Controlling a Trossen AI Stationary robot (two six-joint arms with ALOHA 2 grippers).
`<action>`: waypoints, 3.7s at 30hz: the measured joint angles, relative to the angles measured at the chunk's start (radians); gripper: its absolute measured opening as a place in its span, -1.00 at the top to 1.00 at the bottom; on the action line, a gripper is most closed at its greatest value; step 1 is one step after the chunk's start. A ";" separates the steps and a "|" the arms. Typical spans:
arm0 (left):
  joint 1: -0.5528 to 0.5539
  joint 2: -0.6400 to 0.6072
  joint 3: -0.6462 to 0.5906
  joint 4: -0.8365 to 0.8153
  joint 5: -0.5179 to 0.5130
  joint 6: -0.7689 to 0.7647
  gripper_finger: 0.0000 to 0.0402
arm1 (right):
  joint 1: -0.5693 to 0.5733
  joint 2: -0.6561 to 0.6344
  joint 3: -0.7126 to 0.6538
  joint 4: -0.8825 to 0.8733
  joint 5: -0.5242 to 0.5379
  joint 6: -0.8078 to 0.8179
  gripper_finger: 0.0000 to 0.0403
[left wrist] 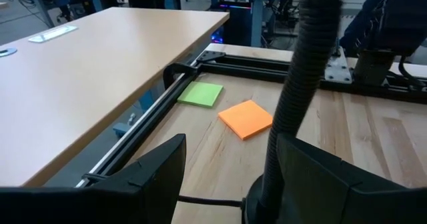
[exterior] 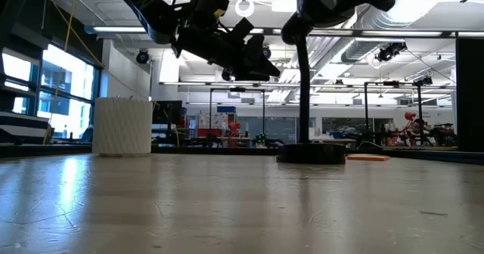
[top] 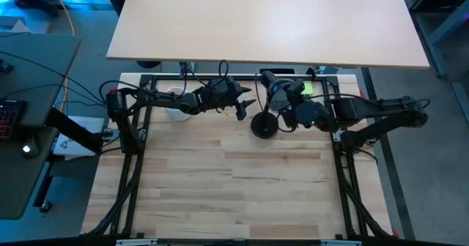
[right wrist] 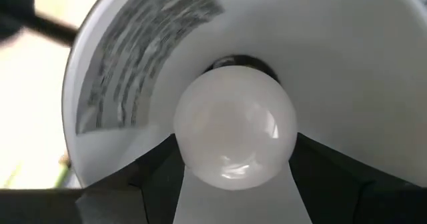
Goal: Screw lightbulb
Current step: Remove the light bulb from the desk lamp
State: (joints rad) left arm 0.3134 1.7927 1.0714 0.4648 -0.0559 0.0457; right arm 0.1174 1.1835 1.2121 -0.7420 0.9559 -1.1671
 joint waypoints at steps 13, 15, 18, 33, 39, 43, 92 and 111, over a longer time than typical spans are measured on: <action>-0.002 0.000 0.000 -0.006 0.000 -0.003 -0.14 | 0.095 0.000 0.000 0.006 -0.017 0.544 -0.47; -0.002 0.000 0.000 -0.005 0.000 0.000 -0.14 | 0.103 0.000 0.000 0.006 -0.030 0.612 -0.50; -0.002 0.000 0.000 -0.005 0.000 0.000 -0.14 | 0.107 0.000 -0.001 0.005 -0.058 0.693 -0.53; -0.002 0.000 0.000 0.004 -0.001 0.000 -0.14 | 0.106 0.001 0.082 -0.071 -0.077 1.897 -0.55; -0.002 0.000 0.000 0.005 0.000 0.003 -0.14 | 0.082 0.013 0.082 -0.230 -0.041 2.168 -0.55; -0.002 0.000 0.000 0.003 0.000 0.010 -0.14 | 0.050 0.018 0.082 -0.191 -0.047 2.150 -0.55; -0.003 0.000 0.000 0.001 0.000 -0.008 -0.14 | 0.075 0.040 0.082 -0.050 0.106 0.096 -0.55; -0.003 0.000 0.000 -0.004 0.000 -0.011 -0.14 | 0.085 0.043 0.082 -0.201 -0.045 1.997 -0.55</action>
State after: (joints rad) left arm 0.3103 1.7931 1.0714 0.4607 -0.0559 0.0349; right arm 0.2028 1.2262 1.2945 -0.9430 0.9114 0.8300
